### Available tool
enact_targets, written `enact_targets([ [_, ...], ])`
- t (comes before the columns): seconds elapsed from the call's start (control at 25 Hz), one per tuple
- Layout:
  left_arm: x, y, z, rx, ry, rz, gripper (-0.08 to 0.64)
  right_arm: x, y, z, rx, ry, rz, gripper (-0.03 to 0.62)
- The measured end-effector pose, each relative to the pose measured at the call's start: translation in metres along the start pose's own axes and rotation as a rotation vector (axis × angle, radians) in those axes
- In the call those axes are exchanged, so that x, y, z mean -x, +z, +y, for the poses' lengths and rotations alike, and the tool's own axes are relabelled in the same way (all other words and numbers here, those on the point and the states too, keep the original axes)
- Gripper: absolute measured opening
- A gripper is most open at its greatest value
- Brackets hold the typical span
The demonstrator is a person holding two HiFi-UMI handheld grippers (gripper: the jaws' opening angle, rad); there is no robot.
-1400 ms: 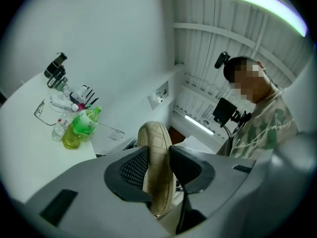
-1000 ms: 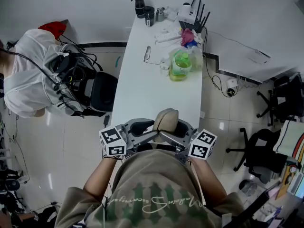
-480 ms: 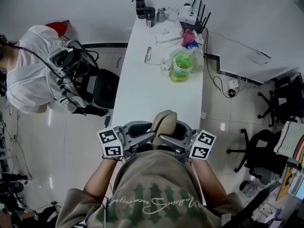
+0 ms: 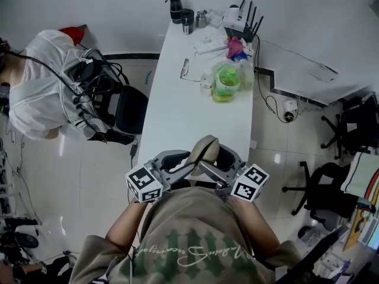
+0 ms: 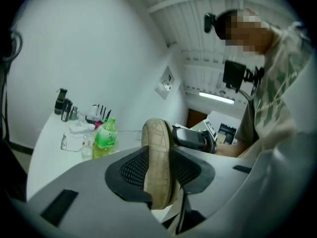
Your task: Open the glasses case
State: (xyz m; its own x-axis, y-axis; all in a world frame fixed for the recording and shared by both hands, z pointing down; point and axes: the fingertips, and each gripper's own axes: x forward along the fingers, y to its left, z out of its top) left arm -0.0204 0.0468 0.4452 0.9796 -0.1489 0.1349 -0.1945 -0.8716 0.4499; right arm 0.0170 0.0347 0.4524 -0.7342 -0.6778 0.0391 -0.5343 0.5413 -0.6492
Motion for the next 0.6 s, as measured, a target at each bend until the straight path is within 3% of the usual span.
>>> enact_targets([
  [0.04, -0.001, 0.0, -0.001, -0.006, 0.014, -0.008, 0.141, 0.0, 0.001, -0.003, -0.006, -0.004, -0.003, 0.336],
  [0.12, -0.001, 0.006, 0.0, 0.068, 0.006, -0.057, 0.143, 0.001, 0.009, -0.002, -0.051, 0.033, -0.029, 0.336],
  [0.2, 0.0, 0.008, 0.004, 0.127, -0.019, -0.077, 0.143, 0.001, 0.013, 0.0, -0.035, 0.036, -0.015, 0.336],
  [0.32, -0.004, -0.003, 0.005, 0.076, -0.001, -0.023, 0.143, -0.001, 0.008, -0.002, 0.05, -0.026, 0.047, 0.334],
  [0.4, -0.008, -0.01, 0.008, 0.032, 0.057, 0.01, 0.143, 0.001, 0.005, -0.003, 0.054, -0.039, 0.066, 0.334],
  [0.52, -0.014, -0.016, 0.02, -0.033, 0.194, 0.036, 0.144, -0.006, 0.0, 0.011, -0.007, 0.017, 0.056, 0.334],
  [0.6, -0.016, -0.014, 0.025, 0.002, 0.214, 0.01, 0.143, -0.015, -0.002, 0.02, -0.013, 0.036, 0.031, 0.334],
])
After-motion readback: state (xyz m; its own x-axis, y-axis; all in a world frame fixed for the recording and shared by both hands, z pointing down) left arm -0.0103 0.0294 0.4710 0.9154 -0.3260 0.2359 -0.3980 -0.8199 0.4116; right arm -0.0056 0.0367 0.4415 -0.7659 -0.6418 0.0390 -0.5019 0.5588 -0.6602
